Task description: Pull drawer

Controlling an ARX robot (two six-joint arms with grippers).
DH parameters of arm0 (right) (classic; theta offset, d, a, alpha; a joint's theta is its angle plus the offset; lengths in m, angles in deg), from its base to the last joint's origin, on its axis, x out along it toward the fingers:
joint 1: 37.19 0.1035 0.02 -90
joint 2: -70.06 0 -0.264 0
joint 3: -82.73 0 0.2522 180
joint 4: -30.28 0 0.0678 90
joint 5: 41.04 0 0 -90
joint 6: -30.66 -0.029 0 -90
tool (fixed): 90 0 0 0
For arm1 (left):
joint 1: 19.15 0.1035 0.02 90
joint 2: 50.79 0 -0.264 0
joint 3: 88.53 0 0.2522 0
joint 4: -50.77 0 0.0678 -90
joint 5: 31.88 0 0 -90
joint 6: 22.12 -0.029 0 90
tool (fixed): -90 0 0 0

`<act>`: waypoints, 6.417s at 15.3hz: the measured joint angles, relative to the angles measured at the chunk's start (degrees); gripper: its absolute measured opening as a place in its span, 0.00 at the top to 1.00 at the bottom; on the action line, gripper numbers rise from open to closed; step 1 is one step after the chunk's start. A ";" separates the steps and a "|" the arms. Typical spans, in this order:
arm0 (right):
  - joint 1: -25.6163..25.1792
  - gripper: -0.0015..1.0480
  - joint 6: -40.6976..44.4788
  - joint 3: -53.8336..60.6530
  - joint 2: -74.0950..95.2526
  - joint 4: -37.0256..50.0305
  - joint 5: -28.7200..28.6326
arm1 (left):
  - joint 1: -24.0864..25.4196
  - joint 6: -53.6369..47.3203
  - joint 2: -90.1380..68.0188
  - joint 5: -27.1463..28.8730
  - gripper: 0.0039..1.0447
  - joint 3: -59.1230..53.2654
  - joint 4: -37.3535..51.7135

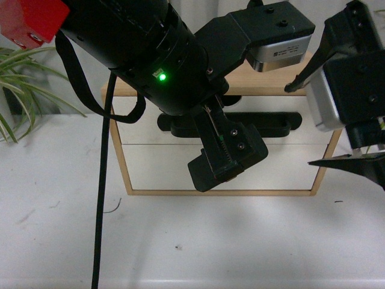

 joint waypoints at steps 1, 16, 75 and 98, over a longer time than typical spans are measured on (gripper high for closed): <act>0.39 0.06 0.00 -0.09 1.44 0.26 0.79 | 0.24 -0.11 -1.20 0.24 0.06 0.48 0.83; 3.72 0.06 -8.48 -4.04 8.31 0.13 2.12 | 2.12 0.09 -5.38 0.37 0.06 1.22 4.46; -14.23 0.06 -87.17 15.10 -20.02 26.47 12.20 | 39.17 57.07 39.26 1.20 0.06 -39.80 33.88; -8.72 0.98 -98.68 59.65 -75.25 33.09 29.24 | 29.81 46.12 83.17 11.47 0.99 -73.29 38.38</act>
